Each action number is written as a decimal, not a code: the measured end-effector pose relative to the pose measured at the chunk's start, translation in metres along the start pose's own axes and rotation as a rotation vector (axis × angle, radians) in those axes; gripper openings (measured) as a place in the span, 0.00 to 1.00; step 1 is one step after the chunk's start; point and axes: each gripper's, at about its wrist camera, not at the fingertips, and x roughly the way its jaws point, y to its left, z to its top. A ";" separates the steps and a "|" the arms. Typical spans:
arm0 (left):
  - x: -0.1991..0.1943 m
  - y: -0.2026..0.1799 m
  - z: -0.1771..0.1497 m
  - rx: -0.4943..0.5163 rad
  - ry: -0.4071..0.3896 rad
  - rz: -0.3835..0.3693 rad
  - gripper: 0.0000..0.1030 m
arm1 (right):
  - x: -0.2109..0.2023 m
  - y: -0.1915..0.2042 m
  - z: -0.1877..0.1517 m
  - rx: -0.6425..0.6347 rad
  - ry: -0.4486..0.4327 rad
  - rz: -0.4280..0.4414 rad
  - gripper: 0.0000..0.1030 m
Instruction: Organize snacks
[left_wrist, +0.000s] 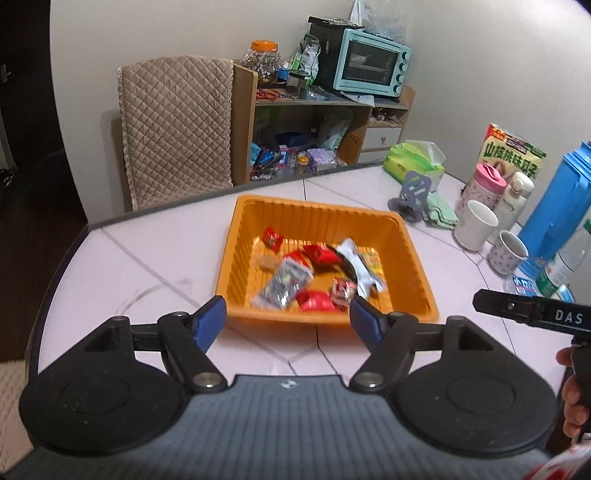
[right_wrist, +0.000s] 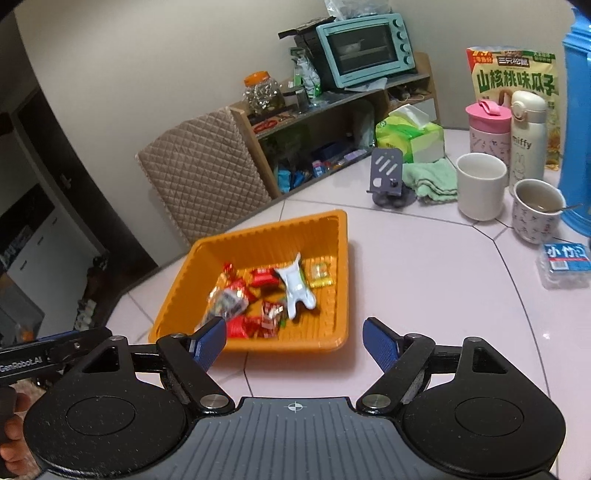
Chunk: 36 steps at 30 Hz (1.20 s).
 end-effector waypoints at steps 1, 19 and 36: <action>-0.007 -0.002 -0.005 -0.001 0.003 0.005 0.70 | -0.007 0.001 -0.005 -0.006 0.004 0.001 0.78; -0.104 -0.032 -0.102 -0.052 0.073 0.032 0.77 | -0.093 0.013 -0.088 -0.064 0.109 0.051 0.78; -0.173 -0.062 -0.160 -0.055 0.076 0.048 0.77 | -0.154 0.027 -0.146 -0.159 0.160 0.077 0.78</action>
